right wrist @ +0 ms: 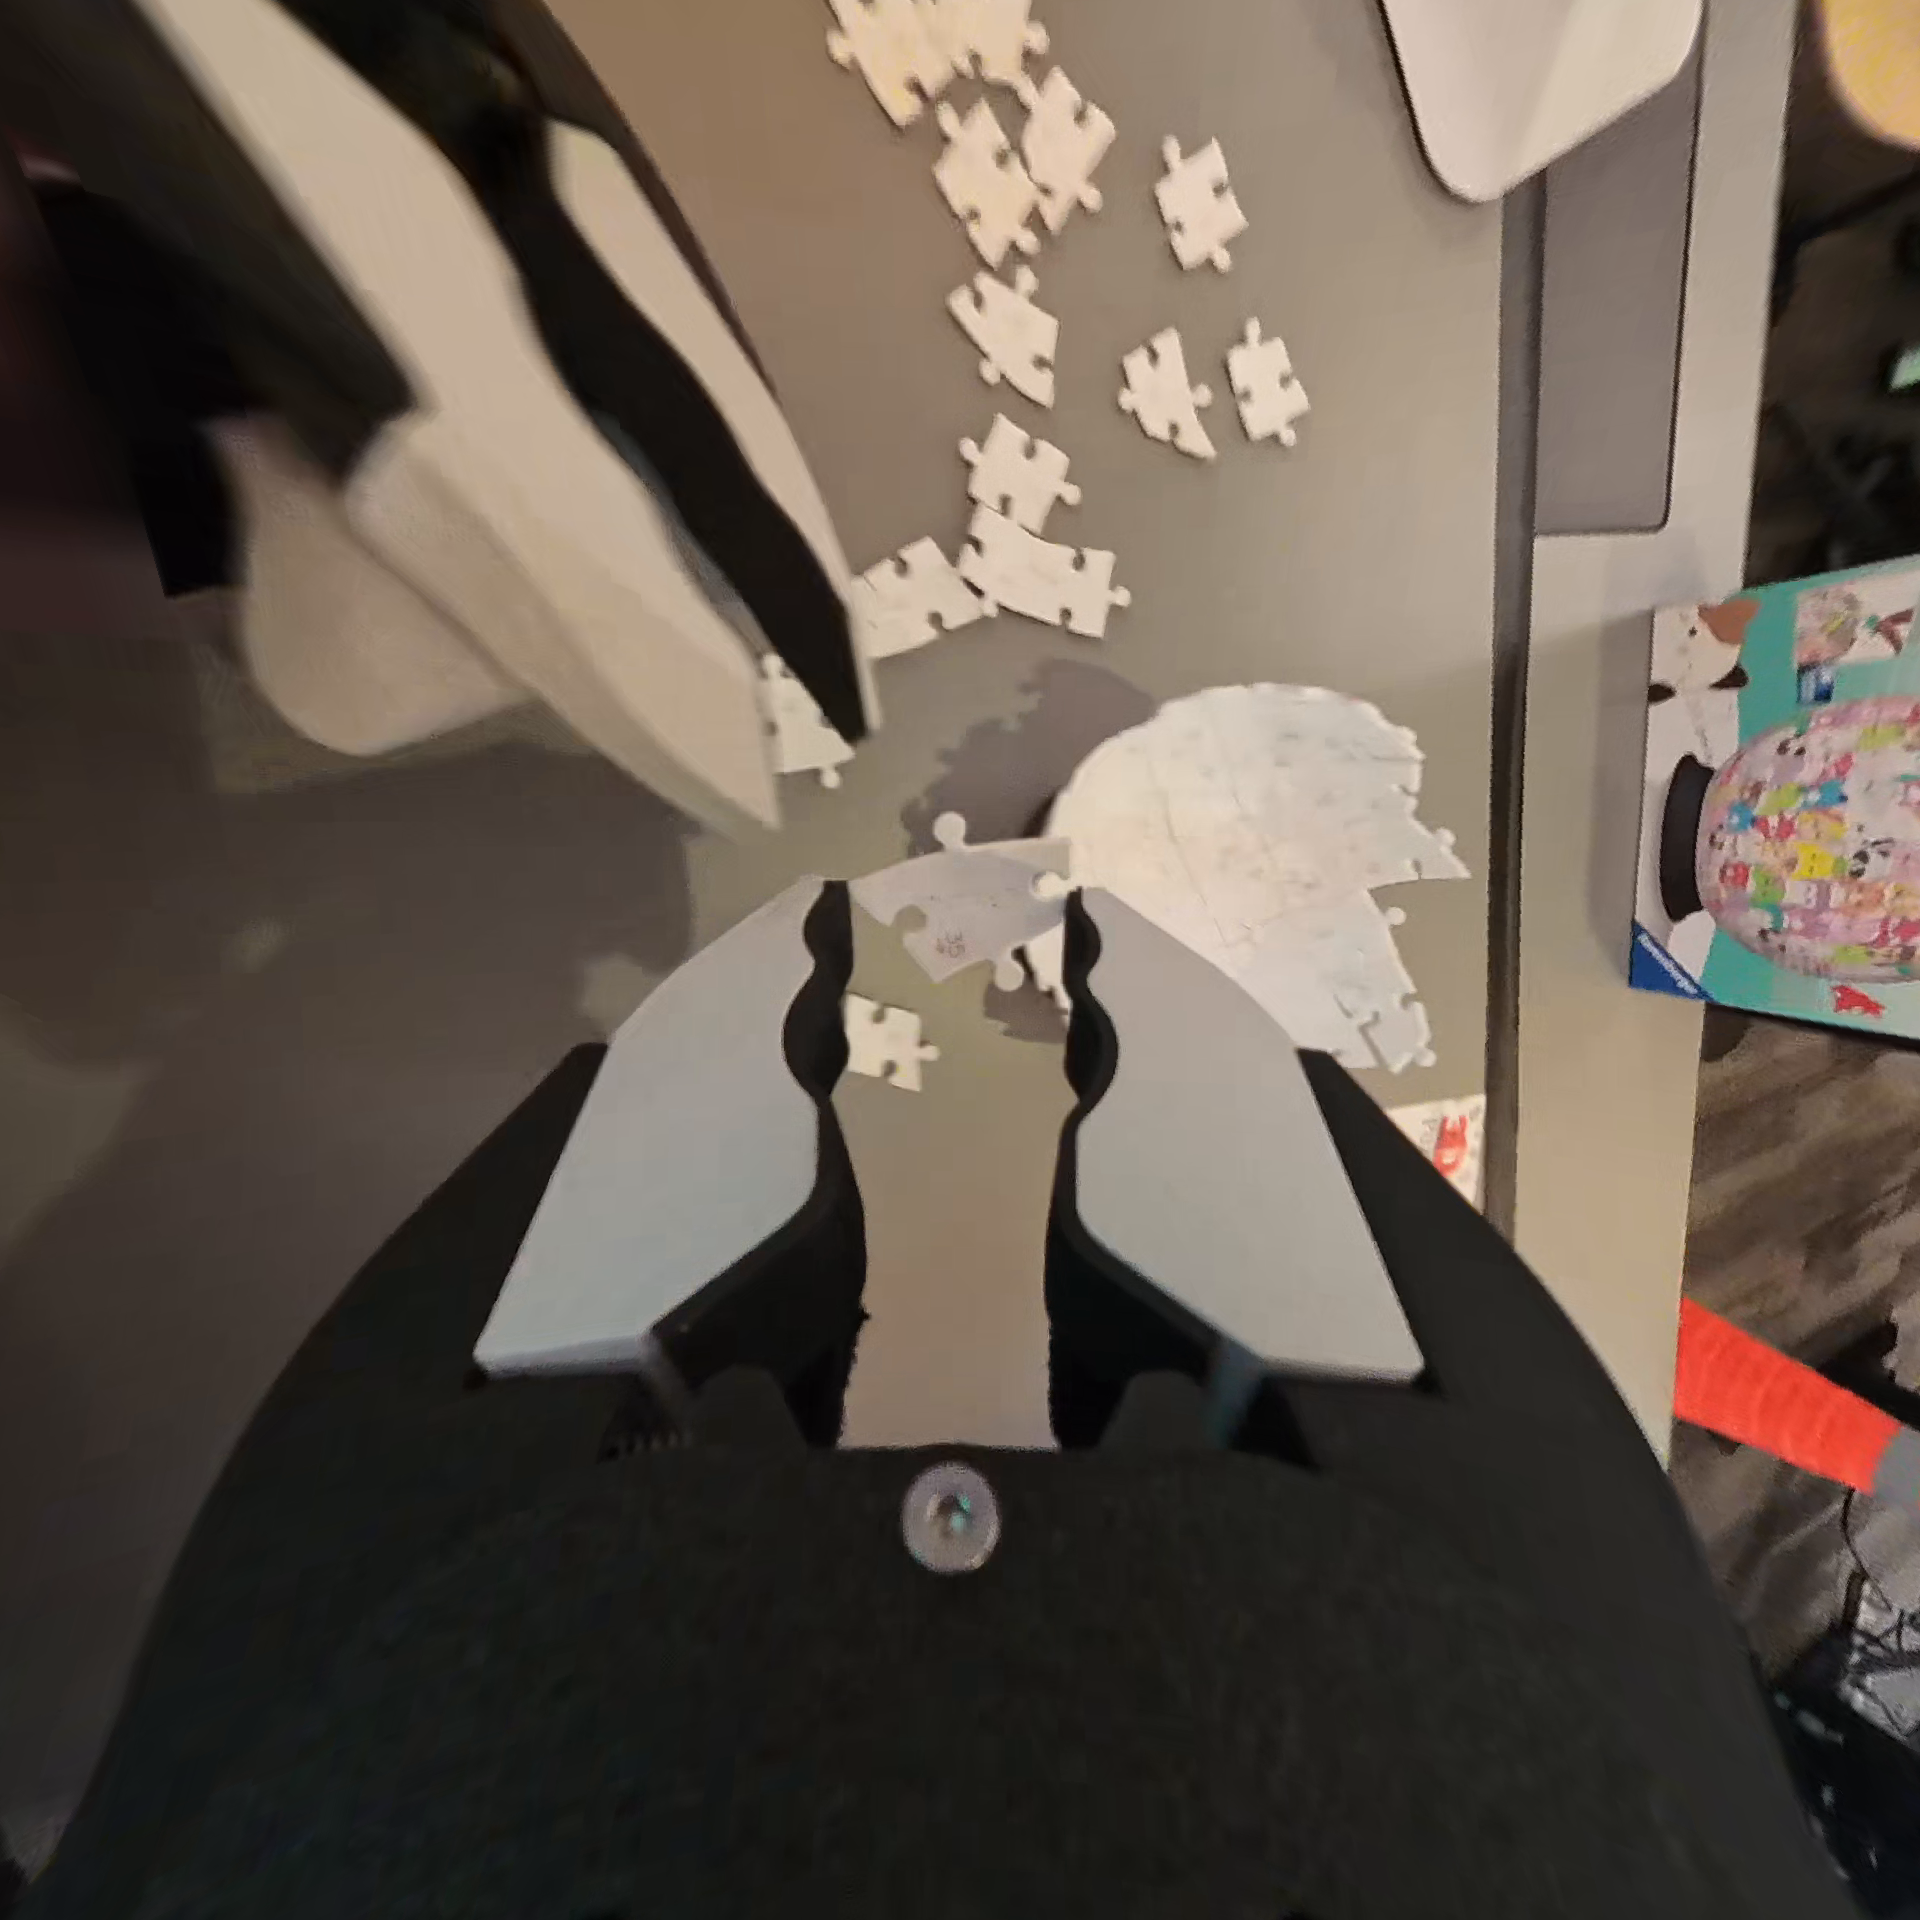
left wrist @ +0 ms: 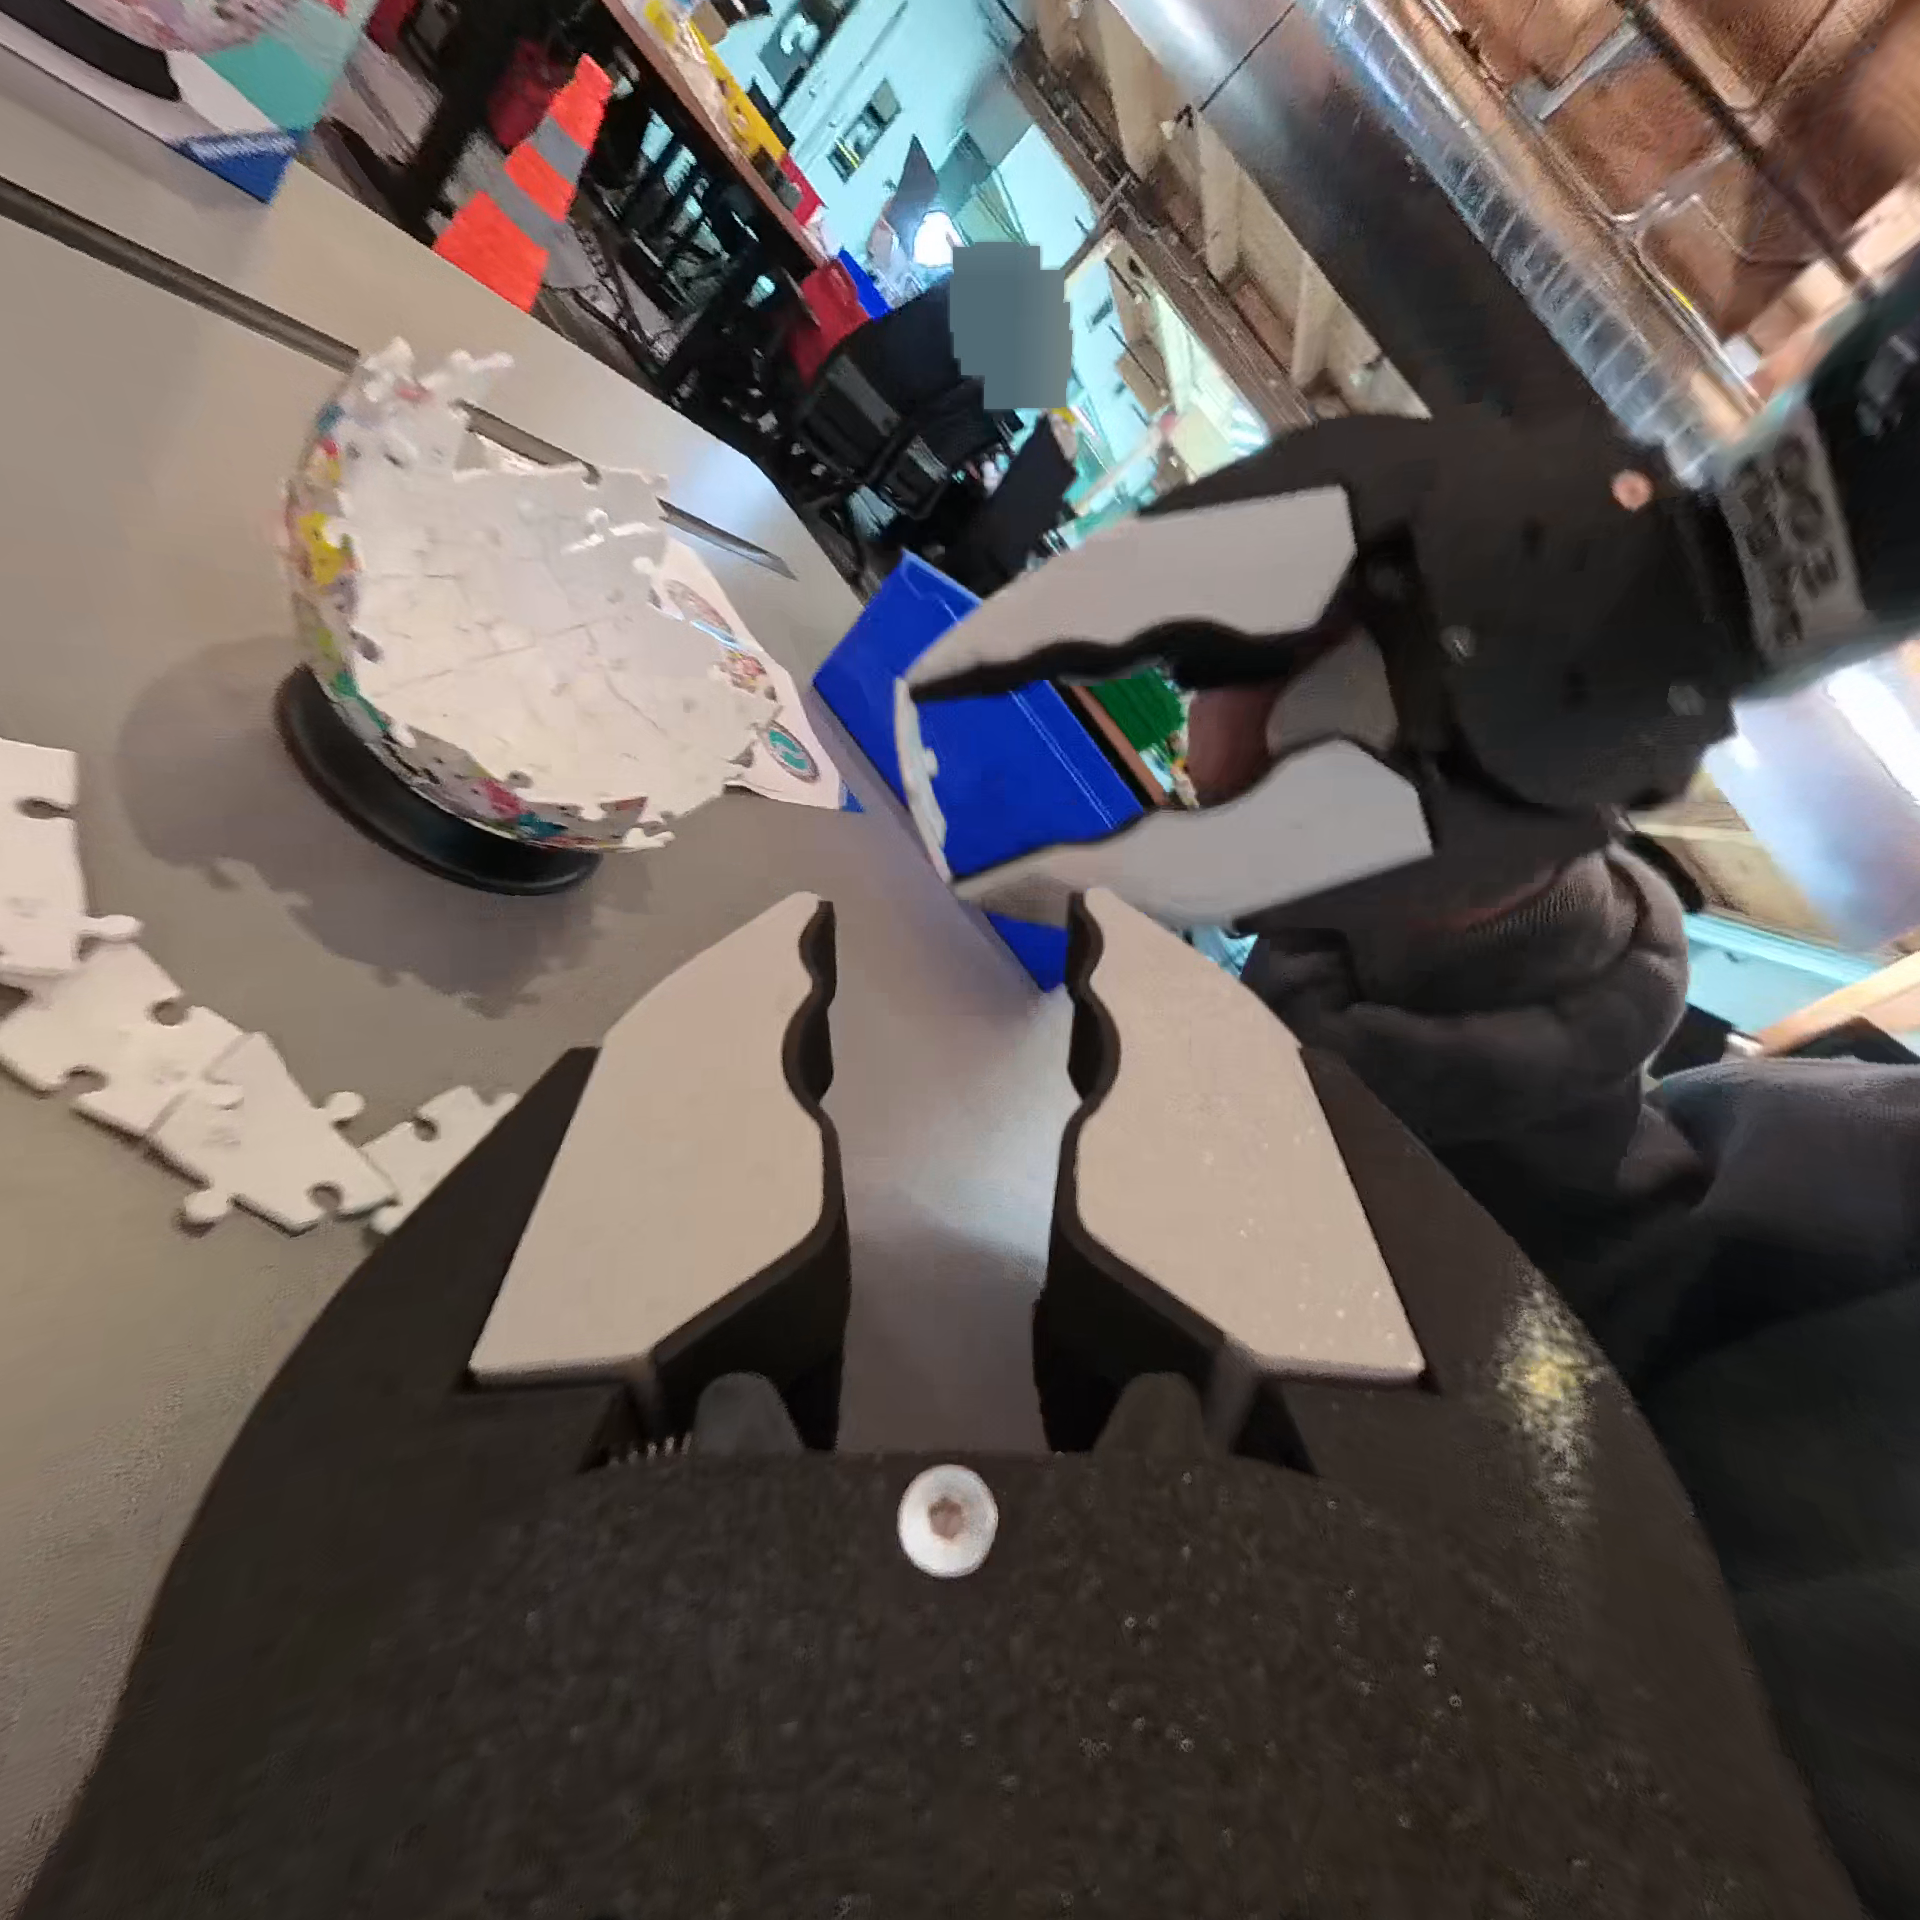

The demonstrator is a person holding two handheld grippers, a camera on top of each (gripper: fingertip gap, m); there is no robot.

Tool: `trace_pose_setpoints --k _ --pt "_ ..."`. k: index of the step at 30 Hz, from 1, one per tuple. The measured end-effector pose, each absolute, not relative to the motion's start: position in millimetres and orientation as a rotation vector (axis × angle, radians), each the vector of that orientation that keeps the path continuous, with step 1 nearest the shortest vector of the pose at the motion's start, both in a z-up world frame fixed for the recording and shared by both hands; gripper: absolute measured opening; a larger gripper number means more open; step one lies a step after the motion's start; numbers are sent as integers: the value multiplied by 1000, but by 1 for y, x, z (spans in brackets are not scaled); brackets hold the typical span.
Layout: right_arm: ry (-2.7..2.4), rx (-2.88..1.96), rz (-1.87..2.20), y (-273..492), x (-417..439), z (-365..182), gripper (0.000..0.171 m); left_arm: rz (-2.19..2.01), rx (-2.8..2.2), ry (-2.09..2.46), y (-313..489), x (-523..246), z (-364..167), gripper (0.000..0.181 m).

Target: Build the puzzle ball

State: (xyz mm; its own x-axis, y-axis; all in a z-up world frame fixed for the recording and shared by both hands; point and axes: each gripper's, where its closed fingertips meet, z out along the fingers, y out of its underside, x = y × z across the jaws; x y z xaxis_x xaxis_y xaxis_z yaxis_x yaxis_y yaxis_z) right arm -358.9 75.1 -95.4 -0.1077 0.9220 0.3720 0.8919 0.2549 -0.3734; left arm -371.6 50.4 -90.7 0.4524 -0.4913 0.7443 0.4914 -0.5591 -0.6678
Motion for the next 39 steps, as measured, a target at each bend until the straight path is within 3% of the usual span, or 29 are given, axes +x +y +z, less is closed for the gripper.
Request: trace_pose_setpoints --k 5,9,14,21,27,32,39 --pt "-1960 -1581 116 44 -346 -100 39 -1423 -1724 64 38 -347 -80 31" --pt "-1940 -1521 141 31 -337 -96 34 -1450 -1750 149 29 -333 -81 0" --pt "-1889 -1477 127 34 -314 -92 33 -1360 -1833 263 25 -324 -90 0" --pt "-1654 -1797 497 52 -266 -121 31 -1120 -1971 246 20 -366 -102 0" --pt "-1292 -1870 631 148 -280 -107 30 -841 -1992 187 -2 -394 -116 20" --pt "-1233 -1963 649 225 -295 -111 24 -755 -1985 159 -19 -394 -123 21" --pt "-1376 -2059 541 246 -307 -140 24 -638 -2018 229 -17 -398 -133 21"
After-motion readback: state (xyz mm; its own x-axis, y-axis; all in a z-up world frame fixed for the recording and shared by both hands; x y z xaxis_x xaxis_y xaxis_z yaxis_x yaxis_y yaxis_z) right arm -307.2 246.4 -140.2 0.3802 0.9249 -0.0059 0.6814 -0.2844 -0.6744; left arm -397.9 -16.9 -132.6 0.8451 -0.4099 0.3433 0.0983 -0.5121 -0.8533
